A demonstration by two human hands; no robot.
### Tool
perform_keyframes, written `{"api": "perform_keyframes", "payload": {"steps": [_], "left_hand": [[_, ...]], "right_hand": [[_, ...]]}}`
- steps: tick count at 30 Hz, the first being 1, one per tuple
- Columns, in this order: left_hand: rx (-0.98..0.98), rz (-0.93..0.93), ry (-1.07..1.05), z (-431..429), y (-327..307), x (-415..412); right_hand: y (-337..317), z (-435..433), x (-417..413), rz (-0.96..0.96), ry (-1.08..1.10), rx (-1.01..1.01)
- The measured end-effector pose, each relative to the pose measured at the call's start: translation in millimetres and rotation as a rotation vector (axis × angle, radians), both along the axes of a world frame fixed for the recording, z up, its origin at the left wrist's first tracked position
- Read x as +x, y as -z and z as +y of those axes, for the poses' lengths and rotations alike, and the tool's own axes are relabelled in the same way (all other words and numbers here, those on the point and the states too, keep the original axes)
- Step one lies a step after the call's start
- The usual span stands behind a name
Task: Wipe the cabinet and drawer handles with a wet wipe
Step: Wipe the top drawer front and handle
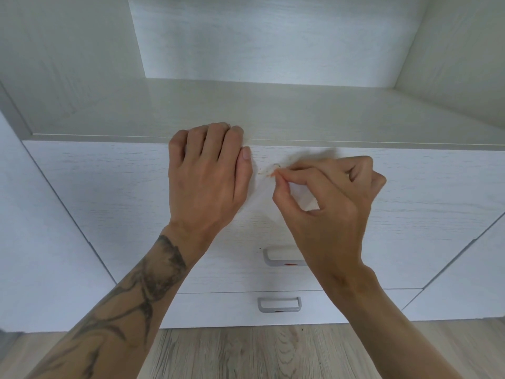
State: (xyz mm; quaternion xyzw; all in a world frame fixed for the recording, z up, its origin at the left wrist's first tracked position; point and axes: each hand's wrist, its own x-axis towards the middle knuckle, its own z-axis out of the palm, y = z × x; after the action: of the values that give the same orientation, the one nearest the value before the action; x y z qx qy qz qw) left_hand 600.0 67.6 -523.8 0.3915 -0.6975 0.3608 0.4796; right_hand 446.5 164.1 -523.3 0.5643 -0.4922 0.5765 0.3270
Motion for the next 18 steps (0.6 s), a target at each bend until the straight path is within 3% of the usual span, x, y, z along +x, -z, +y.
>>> {"api": "perform_keyframes", "payload": {"steps": [11,18], "left_hand": [[0.018,0.005,-0.021,-1.7,14.4,2.4],[0.004,0.022,-0.011,-2.5,16.3,1.4]], "right_hand": [[4.9,14.3,-32.7,0.005,-0.082,0.037],[-2.1,3.5,-12.4,0.071,-0.105,0.081]]}}
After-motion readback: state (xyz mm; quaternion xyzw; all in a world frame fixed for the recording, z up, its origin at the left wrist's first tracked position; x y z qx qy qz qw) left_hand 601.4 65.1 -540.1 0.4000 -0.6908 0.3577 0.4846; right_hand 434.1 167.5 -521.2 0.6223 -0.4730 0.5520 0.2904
